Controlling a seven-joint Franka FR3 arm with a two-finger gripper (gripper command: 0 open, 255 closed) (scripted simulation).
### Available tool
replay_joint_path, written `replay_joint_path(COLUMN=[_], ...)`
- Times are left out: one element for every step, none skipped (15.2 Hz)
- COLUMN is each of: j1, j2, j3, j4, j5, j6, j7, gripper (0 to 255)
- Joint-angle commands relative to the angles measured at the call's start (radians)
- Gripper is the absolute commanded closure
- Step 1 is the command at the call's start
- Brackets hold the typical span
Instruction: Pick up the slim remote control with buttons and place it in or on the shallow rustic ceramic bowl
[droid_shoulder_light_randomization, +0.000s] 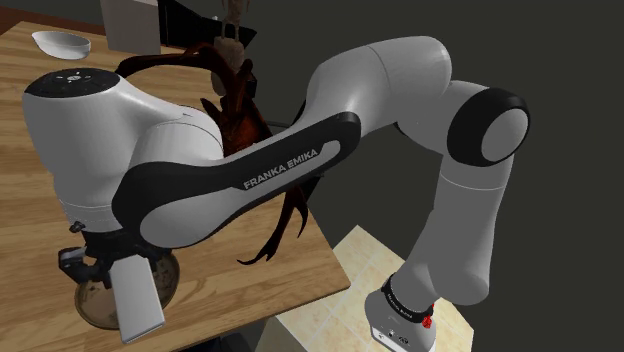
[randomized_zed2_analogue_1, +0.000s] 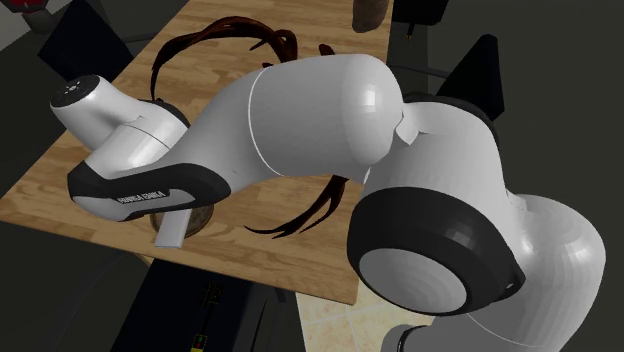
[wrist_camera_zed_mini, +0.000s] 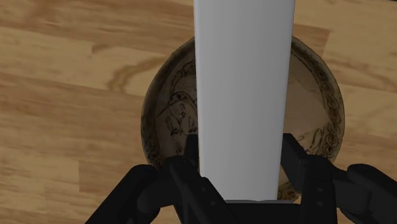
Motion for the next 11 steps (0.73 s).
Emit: replay_joint_path(j1=[0.000, 0.000, 0.000, 0.000, 0.000, 0.000, 0.000, 0.000, 0.000, -0.002, -0.003], j2=[0.000, 0.000, 0.000, 0.000, 0.000, 0.000, 0.000, 0.000, 0.000, -0.012, -0.023], j3=[0.000, 0.000, 0.000, 0.000, 0.000, 0.000, 0.000, 0.000, 0.000, 0.005, 0.009], j4=[-0.001, -0.001, -0.001, -0.001, -0.001, -0.001, -0.001, -0.001, -0.001, 0.018, 0.037], j5=[0.000, 0.000, 0.000, 0.000, 0.000, 0.000, 0.000, 0.000, 0.000, 0.009, 0.018], j6=[0.000, 0.000, 0.000, 0.000, 0.000, 0.000, 0.000, 0.000, 0.000, -0.028, -0.056], j7=[0.000, 0.000, 0.000, 0.000, 0.000, 0.000, 0.000, 0.000, 0.000, -0.006, -0.012], gripper=[255, 255, 255, 0, 0, 0, 0, 0, 0, 0, 0])
